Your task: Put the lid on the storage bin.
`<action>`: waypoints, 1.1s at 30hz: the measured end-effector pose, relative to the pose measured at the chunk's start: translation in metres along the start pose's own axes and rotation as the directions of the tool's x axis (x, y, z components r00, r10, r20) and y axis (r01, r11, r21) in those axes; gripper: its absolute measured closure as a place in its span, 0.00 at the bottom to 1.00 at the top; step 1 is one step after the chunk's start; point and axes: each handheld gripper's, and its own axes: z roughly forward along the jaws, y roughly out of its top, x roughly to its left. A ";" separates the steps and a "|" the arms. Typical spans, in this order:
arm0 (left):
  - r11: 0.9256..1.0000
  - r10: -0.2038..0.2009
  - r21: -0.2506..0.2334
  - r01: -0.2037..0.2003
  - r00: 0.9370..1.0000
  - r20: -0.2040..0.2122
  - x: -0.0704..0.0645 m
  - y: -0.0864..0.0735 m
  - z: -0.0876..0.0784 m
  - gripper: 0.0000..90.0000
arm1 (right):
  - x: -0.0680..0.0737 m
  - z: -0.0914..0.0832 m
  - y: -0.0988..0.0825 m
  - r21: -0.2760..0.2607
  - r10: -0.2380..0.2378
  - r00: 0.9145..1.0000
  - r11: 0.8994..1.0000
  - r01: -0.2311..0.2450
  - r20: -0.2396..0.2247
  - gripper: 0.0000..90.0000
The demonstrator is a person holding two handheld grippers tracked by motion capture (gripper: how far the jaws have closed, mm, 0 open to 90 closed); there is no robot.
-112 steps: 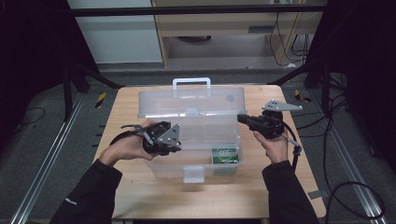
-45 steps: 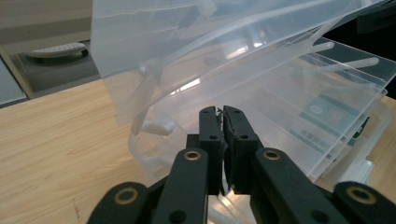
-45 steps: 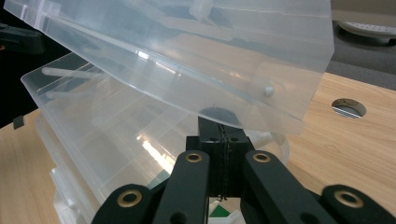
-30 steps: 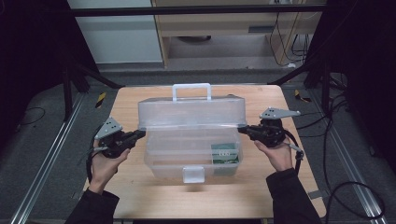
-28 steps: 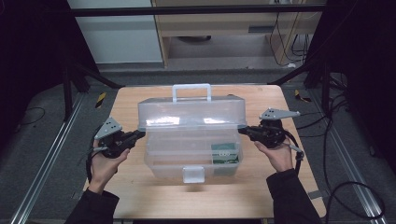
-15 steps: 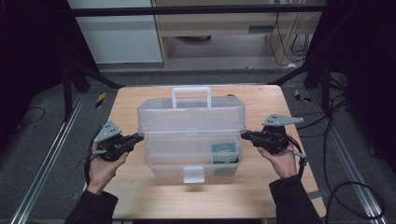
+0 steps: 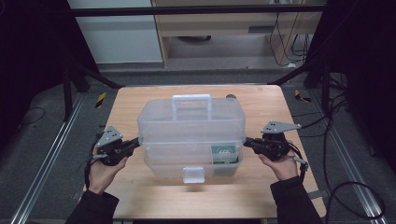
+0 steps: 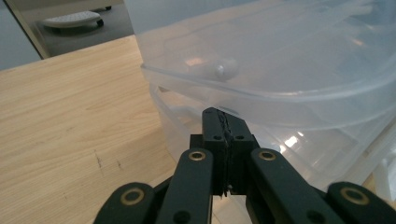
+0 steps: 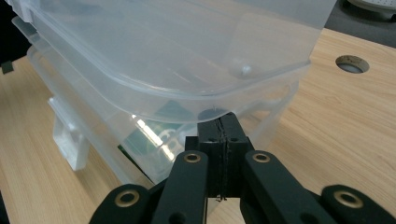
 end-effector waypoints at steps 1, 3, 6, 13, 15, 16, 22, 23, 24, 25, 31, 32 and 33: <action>1.000 0.000 0.004 0.000 1.000 -0.003 0.000 -0.001 0.001 0.99 | 0.000 0.000 -0.001 0.007 0.000 1.000 1.000 0.000 -0.004 1.00; 1.000 -0.005 0.009 0.005 1.000 -0.001 0.001 -0.004 0.003 0.99 | 0.001 0.000 -0.003 0.023 -0.014 1.000 1.000 0.014 0.004 1.00; 1.000 -0.003 0.030 0.004 1.000 -0.005 0.001 -0.007 0.006 0.99 | 0.001 0.002 -0.007 0.039 -0.016 1.000 0.999 0.016 -0.004 1.00; 0.998 -0.018 0.052 0.019 1.000 -0.006 0.006 -0.013 0.012 0.99 | 0.001 0.008 -0.014 0.085 0.000 1.000 0.996 0.002 -0.018 1.00; 0.998 -0.028 0.051 0.029 1.000 -0.010 0.008 -0.014 0.012 0.98 | 0.000 0.010 -0.015 0.100 -0.008 1.000 0.995 0.010 -0.015 1.00; 0.998 -0.035 0.051 0.035 0.999 -0.013 0.009 -0.015 0.012 0.98 | 0.000 0.010 -0.016 0.107 -0.009 1.000 0.994 0.010 -0.011 1.00; 0.996 -0.056 0.062 0.061 0.995 -0.078 0.018 -0.021 0.014 0.96 | -0.013 0.012 -0.025 0.116 0.033 0.999 0.993 -0.034 0.017 0.99; 0.995 -0.066 0.065 0.072 0.994 -0.087 0.021 -0.023 0.016 0.95 | -0.015 0.012 -0.027 0.117 0.026 0.999 0.993 -0.031 0.044 0.98; 0.994 -0.075 0.069 0.081 0.993 -0.093 0.023 -0.025 0.017 0.94 | -0.017 0.011 -0.028 0.106 0.036 0.998 0.993 -0.041 0.050 0.97; 0.994 -0.075 0.069 0.081 0.993 -0.093 0.023 -0.025 0.017 0.93 | -0.017 0.011 -0.028 0.106 0.036 0.998 0.993 -0.041 0.050 0.97; 0.988 -0.107 0.092 0.122 0.982 -0.153 0.038 -0.040 0.026 0.84 | -0.034 0.012 -0.041 0.027 0.097 0.973 0.994 -0.105 0.207 0.74; 0.988 -0.107 0.092 0.122 0.982 -0.153 0.038 -0.040 0.026 0.82 | -0.036 0.012 -0.043 0.028 0.102 0.968 0.993 -0.111 0.229 0.70; 0.988 -0.112 0.090 0.129 0.979 -0.170 0.042 -0.043 0.027 0.79 | -0.040 0.013 -0.046 0.040 0.123 0.961 0.990 -0.137 0.248 0.67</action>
